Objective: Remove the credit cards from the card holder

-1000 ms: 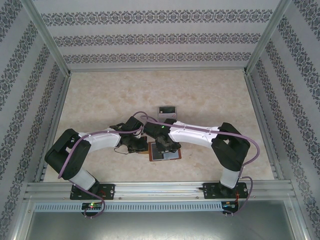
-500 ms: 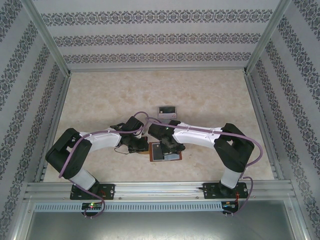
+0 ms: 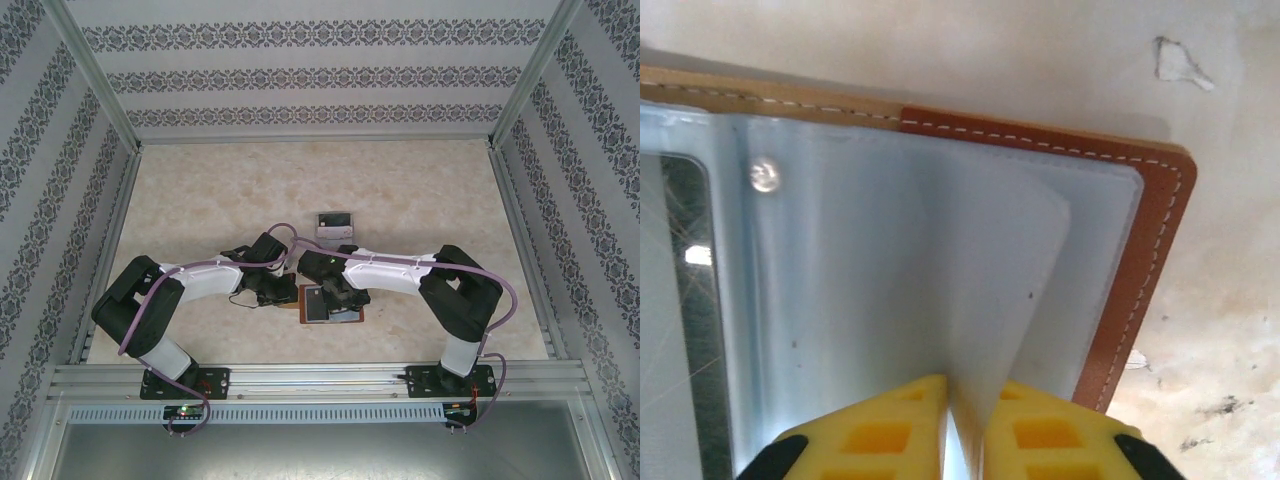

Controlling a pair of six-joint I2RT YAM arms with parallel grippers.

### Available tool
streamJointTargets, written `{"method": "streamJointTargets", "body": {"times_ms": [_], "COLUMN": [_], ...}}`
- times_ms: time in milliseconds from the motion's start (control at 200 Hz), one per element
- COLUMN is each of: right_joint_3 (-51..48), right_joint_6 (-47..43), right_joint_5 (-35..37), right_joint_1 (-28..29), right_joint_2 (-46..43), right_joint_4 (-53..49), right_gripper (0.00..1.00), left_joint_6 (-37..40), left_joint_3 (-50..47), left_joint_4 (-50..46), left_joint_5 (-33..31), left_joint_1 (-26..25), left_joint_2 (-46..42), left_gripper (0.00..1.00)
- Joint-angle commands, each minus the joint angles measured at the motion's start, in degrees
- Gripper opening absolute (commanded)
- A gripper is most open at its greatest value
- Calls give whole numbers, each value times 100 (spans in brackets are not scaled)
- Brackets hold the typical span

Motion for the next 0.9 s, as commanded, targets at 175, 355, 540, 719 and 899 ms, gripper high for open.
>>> {"method": "streamJointTargets", "body": {"times_ms": [175, 355, 540, 719, 899], "right_joint_3": [-57, -54, 3, -11, -131], "right_joint_6": [26, 56, 47, 26, -13], "right_joint_5": [357, 470, 587, 485, 17], "right_joint_1": [-73, -78, -95, -121, -216], "right_joint_2": [-8, -135, -284, -507, -822], "right_joint_4": [-488, -662, -835, -765, -345], "right_gripper": [26, 29, 32, 31, 25], "left_joint_6": [160, 171, 181, 121, 85], "left_joint_3": [137, 257, 401, 496, 674], "left_joint_4": [-505, -620, -706, -754, -887], "left_joint_5": [-189, -193, -130, -35, 20], "left_joint_1": [33, 36, 36, 22, -97], "left_joint_2": [9, -73, -95, -178, -198], "left_gripper": [4, 4, 4, 4, 4]}}
